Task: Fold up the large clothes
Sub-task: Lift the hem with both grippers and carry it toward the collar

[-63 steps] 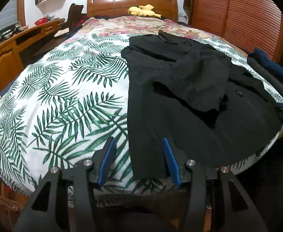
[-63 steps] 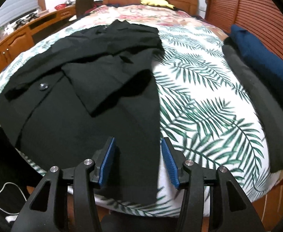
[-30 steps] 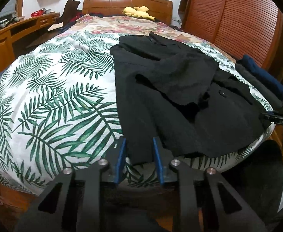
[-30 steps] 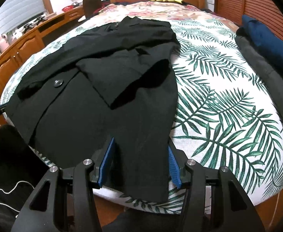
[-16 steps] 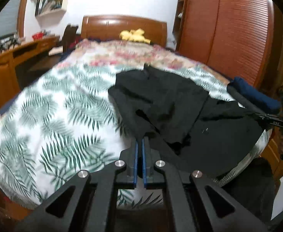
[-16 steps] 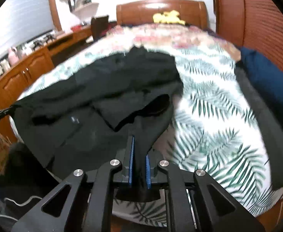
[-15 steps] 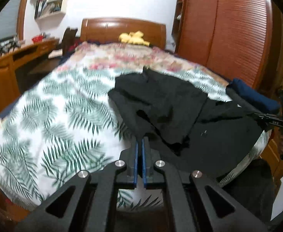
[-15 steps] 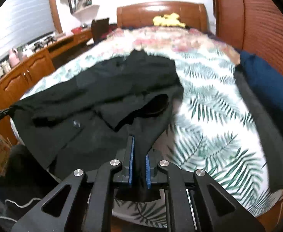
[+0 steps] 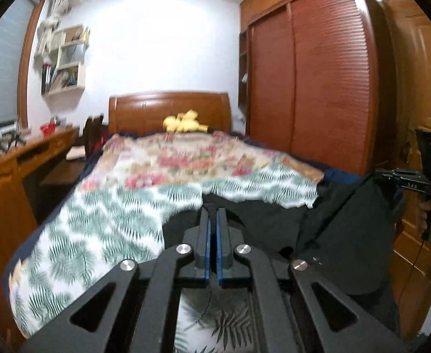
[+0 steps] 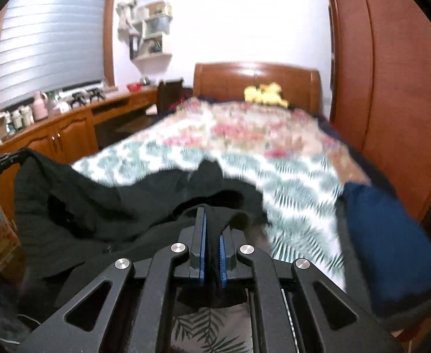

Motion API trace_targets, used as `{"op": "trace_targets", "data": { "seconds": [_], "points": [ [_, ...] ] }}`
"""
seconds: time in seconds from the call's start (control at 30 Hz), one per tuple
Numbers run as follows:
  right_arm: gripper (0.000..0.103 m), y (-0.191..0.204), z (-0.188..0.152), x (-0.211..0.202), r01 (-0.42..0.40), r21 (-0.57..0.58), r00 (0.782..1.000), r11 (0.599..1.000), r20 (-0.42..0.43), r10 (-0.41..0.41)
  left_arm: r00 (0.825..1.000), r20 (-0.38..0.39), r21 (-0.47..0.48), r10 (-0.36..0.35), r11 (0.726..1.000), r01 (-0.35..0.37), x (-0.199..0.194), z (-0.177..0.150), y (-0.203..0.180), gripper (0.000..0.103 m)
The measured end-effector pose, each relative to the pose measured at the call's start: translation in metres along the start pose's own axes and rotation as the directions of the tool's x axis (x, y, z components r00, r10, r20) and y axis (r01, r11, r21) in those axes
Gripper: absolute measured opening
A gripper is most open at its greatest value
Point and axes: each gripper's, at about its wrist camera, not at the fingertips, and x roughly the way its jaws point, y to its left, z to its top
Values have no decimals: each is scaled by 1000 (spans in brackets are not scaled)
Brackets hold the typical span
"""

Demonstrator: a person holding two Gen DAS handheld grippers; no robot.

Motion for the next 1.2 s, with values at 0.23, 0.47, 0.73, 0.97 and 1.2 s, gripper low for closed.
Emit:
{"op": "trace_targets", "data": {
  "seconds": [0.23, 0.47, 0.73, 0.97, 1.2],
  "points": [
    [4, 6, 59, -60, 58, -90, 988, 994, 145, -44, 985, 170, 37, 7, 999, -14, -56, 52, -13, 0],
    [4, 5, 60, -63, 84, -123, 985, 989, 163, -63, 986, 165, 43, 33, 998, -41, -52, 59, -5, 0],
    [4, -18, -2, 44, 63, -54, 997, 997, -43, -65, 996, -46, 16, 78, 997, -77, 59, 12, 18, 0],
    [4, -44, -33, 104, 85, -27, 989, 996, -116, -88, 989, -106, 11, 104, 995, -103, 112, -7, 21, 0],
    [5, -66, -51, 142, 97, 9, 987, 995, -129, -95, 983, -149, 1, 110, 994, -111, 155, -19, 33, 0]
  ]
}}
